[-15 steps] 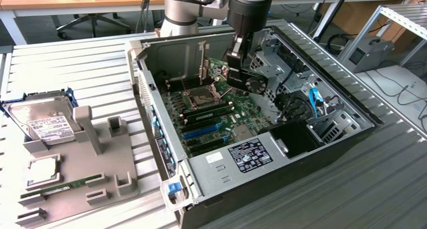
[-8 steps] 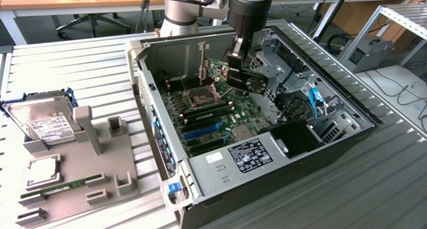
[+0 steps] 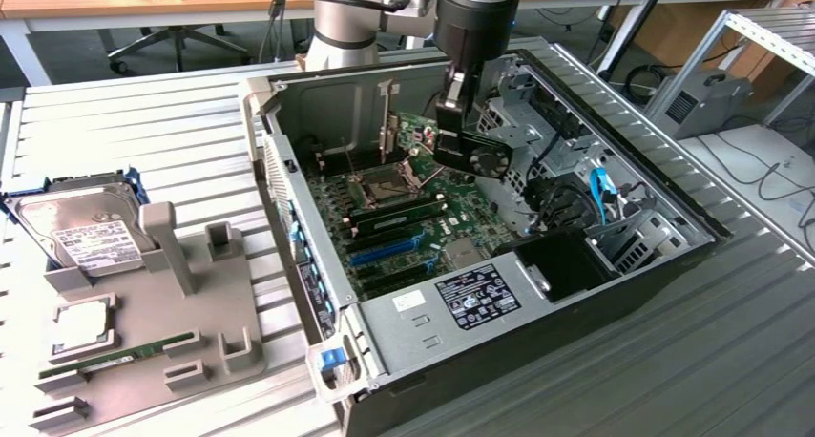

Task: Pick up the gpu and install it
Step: 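Insert the gpu into the slot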

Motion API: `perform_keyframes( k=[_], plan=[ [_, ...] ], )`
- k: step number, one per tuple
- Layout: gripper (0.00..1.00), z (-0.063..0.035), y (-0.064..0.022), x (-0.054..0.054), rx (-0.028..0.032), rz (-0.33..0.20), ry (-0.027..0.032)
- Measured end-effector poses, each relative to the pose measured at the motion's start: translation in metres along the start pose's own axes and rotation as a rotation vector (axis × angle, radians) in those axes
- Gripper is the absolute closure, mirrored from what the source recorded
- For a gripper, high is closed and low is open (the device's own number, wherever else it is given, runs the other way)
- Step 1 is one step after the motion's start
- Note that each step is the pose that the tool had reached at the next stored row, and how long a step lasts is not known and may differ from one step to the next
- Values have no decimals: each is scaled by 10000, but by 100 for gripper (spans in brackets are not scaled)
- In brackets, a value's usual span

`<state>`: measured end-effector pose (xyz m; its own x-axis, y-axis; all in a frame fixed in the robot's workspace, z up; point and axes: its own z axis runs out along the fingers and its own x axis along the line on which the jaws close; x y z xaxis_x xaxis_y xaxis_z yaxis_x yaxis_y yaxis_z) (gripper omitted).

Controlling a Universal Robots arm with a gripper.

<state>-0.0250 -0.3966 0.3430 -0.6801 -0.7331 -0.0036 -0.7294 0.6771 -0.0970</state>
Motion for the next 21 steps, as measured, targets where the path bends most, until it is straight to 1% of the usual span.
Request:
perform_keyframes(
  k=[5,21],
  plan=[
    [74,0,0,0,16,-209,-2],
    [74,0,0,0,47,-597,-5]
  ],
)
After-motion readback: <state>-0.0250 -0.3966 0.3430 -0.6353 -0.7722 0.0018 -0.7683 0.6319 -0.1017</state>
